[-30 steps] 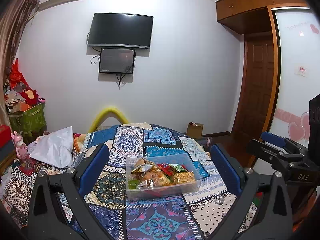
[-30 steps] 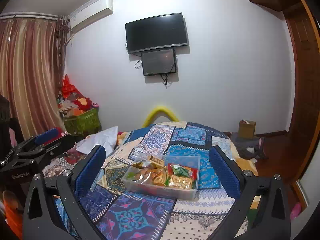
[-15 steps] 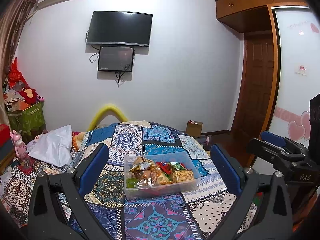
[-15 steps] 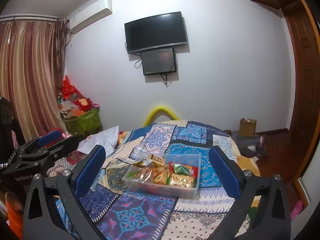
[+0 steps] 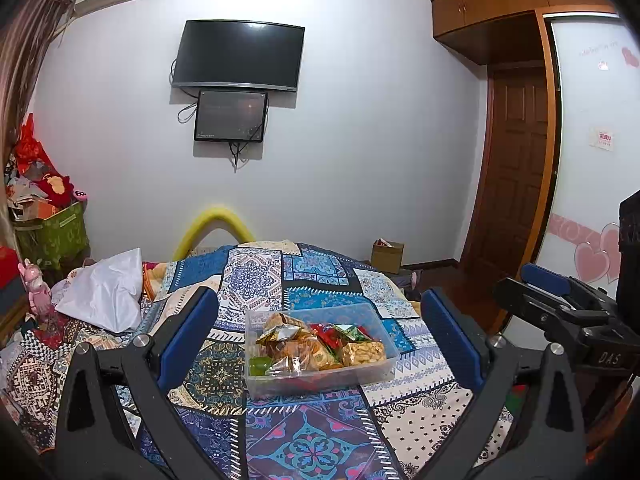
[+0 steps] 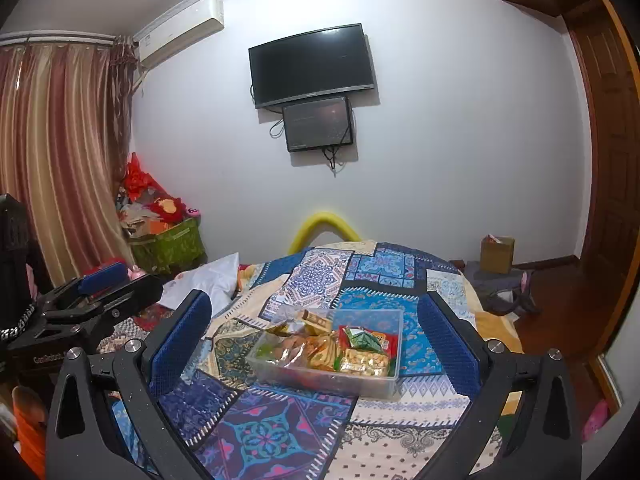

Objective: Organize snacks

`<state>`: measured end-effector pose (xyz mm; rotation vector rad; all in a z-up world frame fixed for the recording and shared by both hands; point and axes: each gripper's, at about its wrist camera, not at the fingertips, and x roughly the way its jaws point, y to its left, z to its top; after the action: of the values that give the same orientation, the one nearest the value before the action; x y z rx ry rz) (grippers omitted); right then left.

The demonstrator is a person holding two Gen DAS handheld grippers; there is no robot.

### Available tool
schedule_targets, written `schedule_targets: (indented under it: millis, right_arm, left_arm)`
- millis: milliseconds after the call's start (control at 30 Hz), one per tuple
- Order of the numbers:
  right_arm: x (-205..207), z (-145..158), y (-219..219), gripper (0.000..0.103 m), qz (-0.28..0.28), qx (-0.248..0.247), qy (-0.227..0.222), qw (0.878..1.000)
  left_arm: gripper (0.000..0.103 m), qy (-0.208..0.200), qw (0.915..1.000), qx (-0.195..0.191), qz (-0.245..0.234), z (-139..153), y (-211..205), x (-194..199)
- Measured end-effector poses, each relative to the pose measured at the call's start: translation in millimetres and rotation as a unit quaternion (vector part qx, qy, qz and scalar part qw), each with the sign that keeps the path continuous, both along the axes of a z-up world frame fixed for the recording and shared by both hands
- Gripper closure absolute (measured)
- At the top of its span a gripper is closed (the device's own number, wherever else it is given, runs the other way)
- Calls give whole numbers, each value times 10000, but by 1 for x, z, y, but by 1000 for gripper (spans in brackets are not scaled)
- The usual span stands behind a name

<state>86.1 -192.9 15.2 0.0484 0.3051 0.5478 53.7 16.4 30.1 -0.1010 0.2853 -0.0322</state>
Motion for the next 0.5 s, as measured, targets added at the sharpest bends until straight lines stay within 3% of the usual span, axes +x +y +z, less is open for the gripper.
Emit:
schedule_targets:
  millis: [500]
  right_arm:
    - [1,1,-1,0,-10,-12,-20,10000]
  left_arm:
    - [1,-11,10000,61,-75,2,-3,-3]
